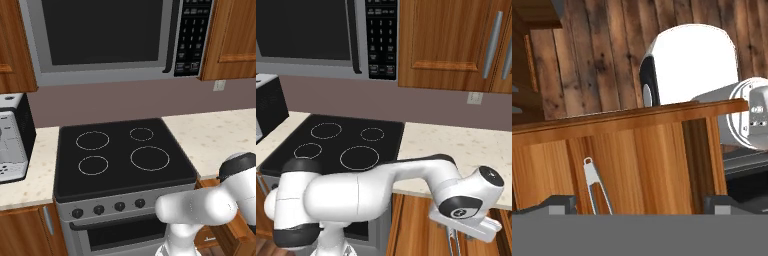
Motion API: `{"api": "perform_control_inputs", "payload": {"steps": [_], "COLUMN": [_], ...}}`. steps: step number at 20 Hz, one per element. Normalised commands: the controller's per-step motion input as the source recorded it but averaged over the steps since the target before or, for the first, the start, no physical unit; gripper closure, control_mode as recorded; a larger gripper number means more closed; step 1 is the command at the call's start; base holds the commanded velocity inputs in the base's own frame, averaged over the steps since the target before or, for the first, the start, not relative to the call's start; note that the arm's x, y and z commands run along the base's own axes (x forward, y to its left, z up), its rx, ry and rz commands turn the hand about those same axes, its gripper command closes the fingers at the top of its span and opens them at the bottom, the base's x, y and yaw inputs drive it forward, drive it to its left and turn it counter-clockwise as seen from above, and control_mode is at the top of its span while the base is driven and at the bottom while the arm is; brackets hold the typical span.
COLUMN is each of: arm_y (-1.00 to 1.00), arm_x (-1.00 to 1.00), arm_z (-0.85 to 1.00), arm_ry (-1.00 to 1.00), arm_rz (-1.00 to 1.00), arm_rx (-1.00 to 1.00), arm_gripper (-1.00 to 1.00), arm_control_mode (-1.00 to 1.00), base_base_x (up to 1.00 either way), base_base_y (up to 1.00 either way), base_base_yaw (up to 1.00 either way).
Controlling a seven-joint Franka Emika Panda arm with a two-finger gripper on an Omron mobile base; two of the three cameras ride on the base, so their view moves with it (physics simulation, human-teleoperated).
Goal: Take the tongs from the drawer on the right and place them on the dining counter next to the tray containing the kebab skewer.
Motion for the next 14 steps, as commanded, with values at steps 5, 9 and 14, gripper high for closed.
{"api": "perform_control_inputs", "payload": {"steps": [5,9,14], "arm_y": [0.0,0.0,0.0], "arm_x": [0.16,0.34,0.31], "arm_z": [-0.27,-0.31,-0.19], "arm_ry": [0.0,-0.04,-0.01], "arm_rz": [-0.1,0.0,0.0], "arm_rx": [-0.23,-0.1,0.0], "arm_gripper": [-1.0,-1.0,-1.0], "arm_control_mode": [-1.0,-1.0,-1.0], "base_base_x": [0.0,0.0,0.0], "base_base_y": [0.0,0.0,0.0], "base_base_yaw": [0.0,0.0,0.0]}}
